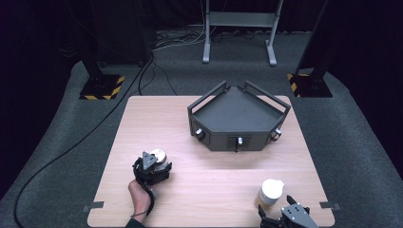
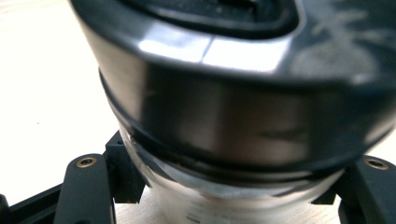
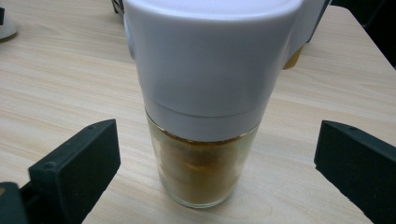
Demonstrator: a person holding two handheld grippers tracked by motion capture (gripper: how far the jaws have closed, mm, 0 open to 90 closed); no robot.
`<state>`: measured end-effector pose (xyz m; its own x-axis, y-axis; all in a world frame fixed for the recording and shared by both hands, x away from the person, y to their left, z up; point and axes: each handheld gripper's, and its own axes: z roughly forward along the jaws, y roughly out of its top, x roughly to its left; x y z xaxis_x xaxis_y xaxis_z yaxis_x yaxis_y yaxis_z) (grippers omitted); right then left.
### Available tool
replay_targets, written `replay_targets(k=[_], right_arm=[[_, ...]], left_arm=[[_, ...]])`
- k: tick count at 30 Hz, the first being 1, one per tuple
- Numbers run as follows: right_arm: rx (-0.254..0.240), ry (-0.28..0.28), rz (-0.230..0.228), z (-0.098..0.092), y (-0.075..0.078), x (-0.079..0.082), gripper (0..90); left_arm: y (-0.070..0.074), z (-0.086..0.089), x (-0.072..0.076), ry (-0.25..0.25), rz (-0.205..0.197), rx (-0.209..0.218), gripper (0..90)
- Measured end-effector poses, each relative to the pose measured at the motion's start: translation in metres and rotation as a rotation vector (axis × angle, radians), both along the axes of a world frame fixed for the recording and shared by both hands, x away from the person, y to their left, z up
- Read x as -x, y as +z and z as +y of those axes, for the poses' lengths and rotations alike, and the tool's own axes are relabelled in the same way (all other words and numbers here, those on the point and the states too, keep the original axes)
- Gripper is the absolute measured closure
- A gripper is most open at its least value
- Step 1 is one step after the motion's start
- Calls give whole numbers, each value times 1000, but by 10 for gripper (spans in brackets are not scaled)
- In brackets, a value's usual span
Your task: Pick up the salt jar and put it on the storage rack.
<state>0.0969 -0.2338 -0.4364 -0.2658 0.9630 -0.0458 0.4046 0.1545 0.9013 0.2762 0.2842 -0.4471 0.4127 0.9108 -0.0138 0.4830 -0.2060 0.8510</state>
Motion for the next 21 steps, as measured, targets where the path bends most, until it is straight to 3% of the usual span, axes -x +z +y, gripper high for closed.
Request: replay_targets(k=[21], right_arm=[[2,2,7,0,2,-1,0]], left_arm=[[22,-10,-9,-59,-8,-4,317]])
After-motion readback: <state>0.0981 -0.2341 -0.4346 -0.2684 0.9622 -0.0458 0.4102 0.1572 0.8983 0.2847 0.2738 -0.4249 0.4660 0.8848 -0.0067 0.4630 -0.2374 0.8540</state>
